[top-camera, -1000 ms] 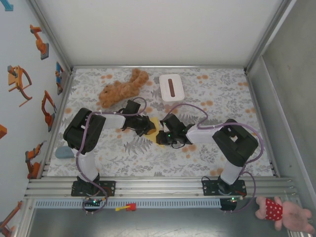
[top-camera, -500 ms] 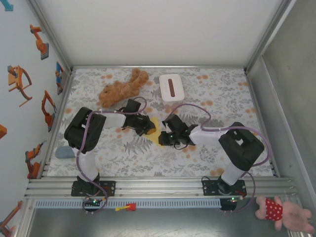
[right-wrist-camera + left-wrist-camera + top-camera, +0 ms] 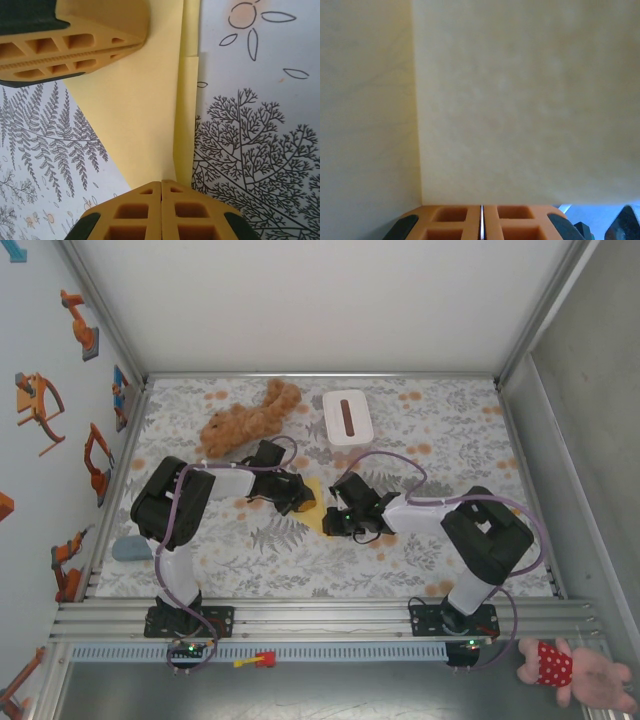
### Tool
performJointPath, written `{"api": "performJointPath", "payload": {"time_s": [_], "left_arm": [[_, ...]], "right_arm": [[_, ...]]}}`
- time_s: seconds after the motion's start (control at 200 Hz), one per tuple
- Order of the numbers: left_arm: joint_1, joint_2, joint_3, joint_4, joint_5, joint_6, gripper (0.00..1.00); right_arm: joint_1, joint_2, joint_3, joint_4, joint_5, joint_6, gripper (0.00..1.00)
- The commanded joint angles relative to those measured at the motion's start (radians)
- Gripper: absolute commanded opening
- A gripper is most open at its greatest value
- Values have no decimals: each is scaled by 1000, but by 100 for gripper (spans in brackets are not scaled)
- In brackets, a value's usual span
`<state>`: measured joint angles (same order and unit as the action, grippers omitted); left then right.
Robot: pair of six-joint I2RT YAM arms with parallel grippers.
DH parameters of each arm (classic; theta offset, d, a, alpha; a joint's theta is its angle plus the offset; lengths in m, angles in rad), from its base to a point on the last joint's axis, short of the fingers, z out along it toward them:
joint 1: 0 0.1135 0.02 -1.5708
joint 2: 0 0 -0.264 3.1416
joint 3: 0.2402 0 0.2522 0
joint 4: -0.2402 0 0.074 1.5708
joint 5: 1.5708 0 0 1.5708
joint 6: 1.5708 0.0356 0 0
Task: Fold a paper plane with a square sheet of paper (pick it up from the middle)
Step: Fourth fold the wing at the center of the table.
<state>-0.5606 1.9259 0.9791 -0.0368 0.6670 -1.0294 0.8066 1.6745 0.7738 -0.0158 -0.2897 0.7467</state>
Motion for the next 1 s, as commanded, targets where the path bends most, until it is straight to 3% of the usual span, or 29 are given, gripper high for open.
{"api": "performJointPath", "payload": {"time_s": [0.0,0.436,0.997], "left_arm": [[2,85,-33,-124,-112,25,9],[4,84,-31,-138,-121,23,8],[5,88,-26,-156,-130,23,8]], "right_arm": [[2,20,-3,-54,25,-6,6],[2,-34,9,-15,-15,-23,6],[2,33,2,-36,-23,-20,5]]}}
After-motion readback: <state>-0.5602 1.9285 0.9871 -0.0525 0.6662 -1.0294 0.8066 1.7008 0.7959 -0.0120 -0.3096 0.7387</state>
